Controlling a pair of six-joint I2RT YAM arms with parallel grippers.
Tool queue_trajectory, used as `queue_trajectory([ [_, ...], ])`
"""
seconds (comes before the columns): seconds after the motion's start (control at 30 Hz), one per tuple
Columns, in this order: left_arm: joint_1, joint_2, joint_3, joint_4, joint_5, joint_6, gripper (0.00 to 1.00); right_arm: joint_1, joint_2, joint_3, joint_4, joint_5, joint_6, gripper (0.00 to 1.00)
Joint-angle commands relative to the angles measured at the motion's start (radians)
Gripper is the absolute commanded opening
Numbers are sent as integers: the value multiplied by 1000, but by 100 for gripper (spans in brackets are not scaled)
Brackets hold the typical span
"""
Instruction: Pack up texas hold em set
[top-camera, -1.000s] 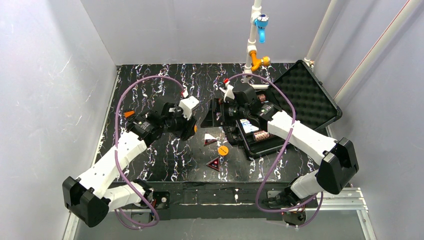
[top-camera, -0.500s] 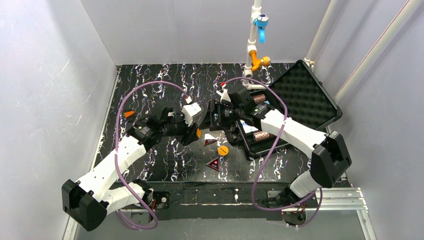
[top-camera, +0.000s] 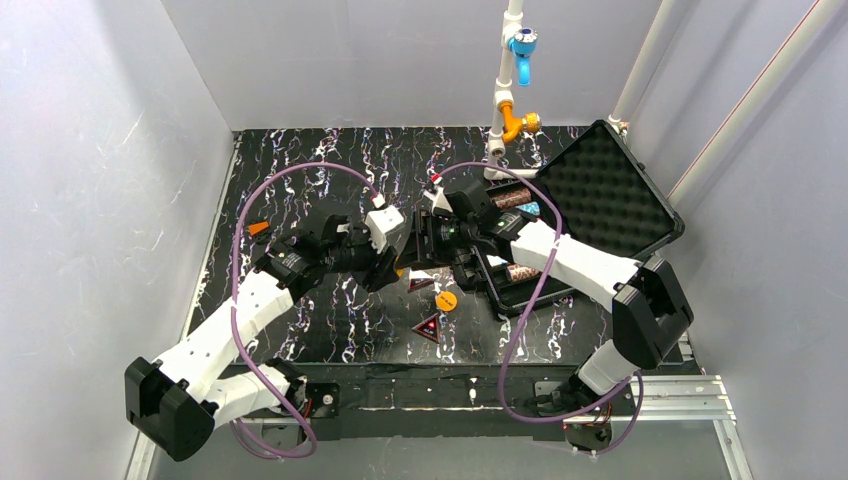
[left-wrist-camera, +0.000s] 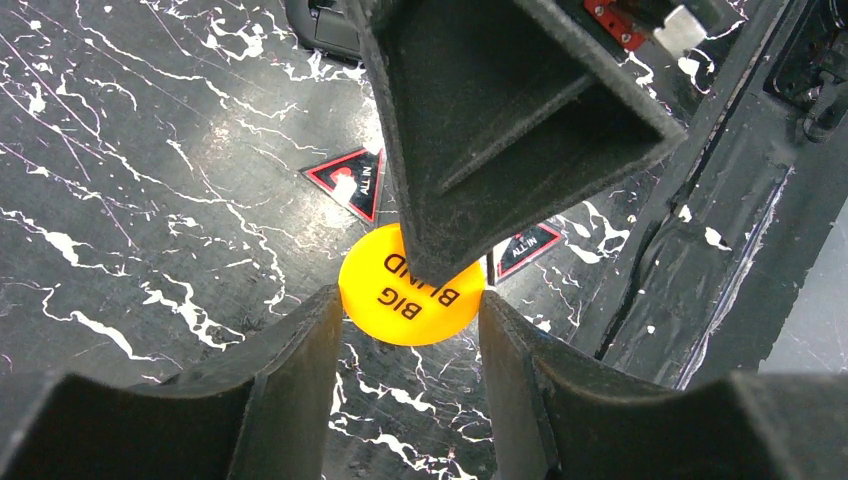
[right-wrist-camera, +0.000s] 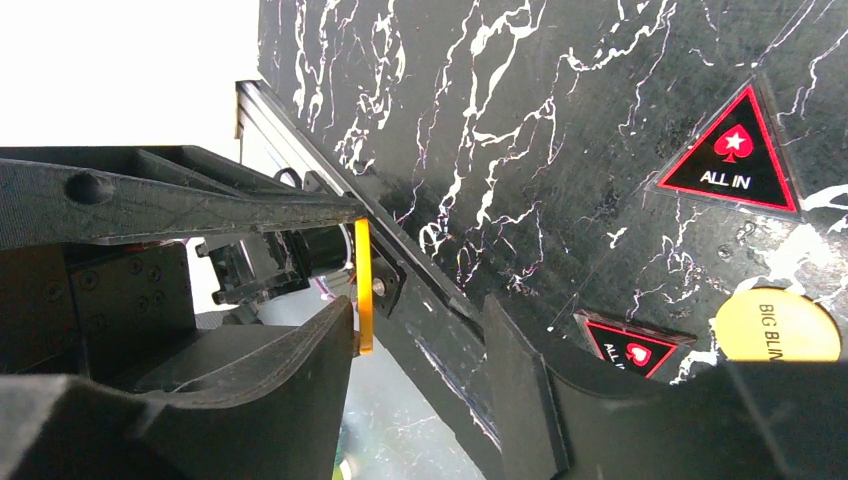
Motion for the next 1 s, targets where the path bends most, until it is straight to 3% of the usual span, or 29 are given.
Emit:
queue_trajectory([
  [0.0, -4, 0, -6, 14, 28, 4, 33, 16, 12, 42, 28, -5, 2, 56],
  [0.3, -4, 9, -4, 15, 26, 4, 33, 35, 30, 52, 45, -8, 22, 41],
  [0.4, -4, 6, -7, 16, 23, 4, 33, 41, 32, 53, 49, -8, 25, 30],
  [0.53, -4, 2, -10, 19, 20, 3, 33, 46, 31, 53, 51, -9, 31, 4],
  [0.63, -4, 2, -11, 20, 9, 2, 34, 48, 28, 51, 51, -7, 31, 1],
  [0.7, -4, -2, -13, 21, -3, -1, 40, 48, 24, 49, 51, -2, 31, 1],
  [0.8, -4, -15, -14, 21, -32, -16, 61, 48, 18, 52, 42, 15, 19, 1],
  [0.97, -3, -73, -25, 13, -115, -43, 86, 39, 1, 80, -23, 110, -41, 1],
])
